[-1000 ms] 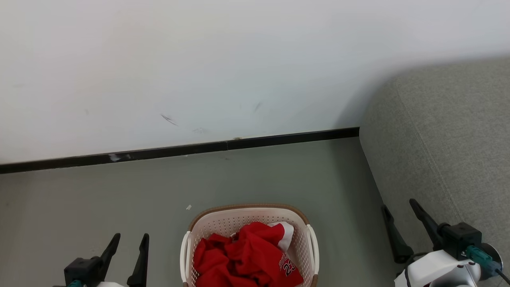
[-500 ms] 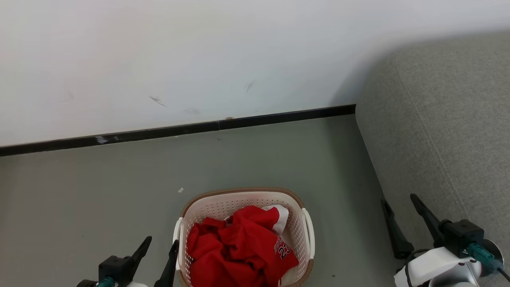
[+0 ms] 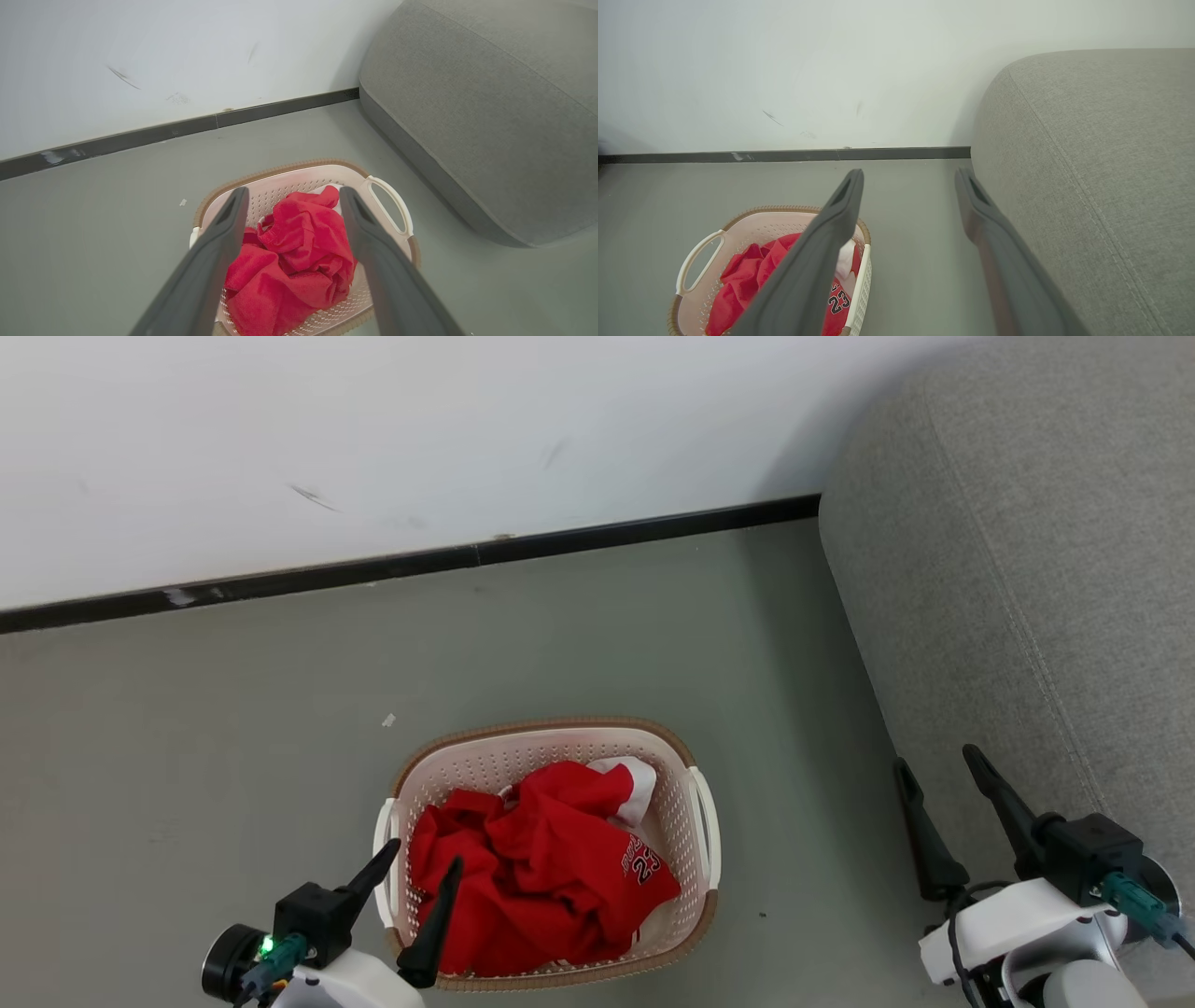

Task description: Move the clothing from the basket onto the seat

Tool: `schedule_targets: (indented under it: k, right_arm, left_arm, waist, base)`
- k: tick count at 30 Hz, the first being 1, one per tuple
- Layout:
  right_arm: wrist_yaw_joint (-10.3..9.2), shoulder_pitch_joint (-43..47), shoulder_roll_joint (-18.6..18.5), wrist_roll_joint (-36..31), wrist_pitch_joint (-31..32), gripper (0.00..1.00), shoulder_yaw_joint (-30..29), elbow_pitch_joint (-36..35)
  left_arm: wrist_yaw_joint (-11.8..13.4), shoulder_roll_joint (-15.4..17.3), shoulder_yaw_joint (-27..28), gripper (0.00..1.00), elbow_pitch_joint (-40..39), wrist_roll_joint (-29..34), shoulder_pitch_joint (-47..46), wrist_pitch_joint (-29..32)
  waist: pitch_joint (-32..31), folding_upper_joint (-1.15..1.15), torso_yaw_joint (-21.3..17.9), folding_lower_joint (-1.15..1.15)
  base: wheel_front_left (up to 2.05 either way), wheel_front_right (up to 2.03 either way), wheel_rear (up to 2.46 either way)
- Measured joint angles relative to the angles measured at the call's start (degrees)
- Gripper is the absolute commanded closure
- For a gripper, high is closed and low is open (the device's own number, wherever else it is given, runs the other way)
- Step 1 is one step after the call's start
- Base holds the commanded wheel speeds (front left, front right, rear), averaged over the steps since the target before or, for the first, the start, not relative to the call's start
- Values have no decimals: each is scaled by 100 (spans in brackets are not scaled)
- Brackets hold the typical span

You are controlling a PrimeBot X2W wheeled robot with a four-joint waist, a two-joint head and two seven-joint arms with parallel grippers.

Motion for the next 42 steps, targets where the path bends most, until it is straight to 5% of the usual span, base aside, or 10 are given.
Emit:
schedule_targets:
  k: [24, 42]
  right_arm:
    - [0, -818, 54, -11, -1, 0, 178, -194]
    - [0, -1180, 57, 436, -1, 0, 428, -203]
  left_arm:
    - [-1, 342, -902, 0, -18, -347, -898, 113]
    - [-1, 754, -898, 0, -42, -706, -1552, 275]
  waist:
    - [1455, 0, -475, 0]
    - [2413, 0, -916, -1]
  base:
    - [0, 0, 0]
    - [0, 0, 0]
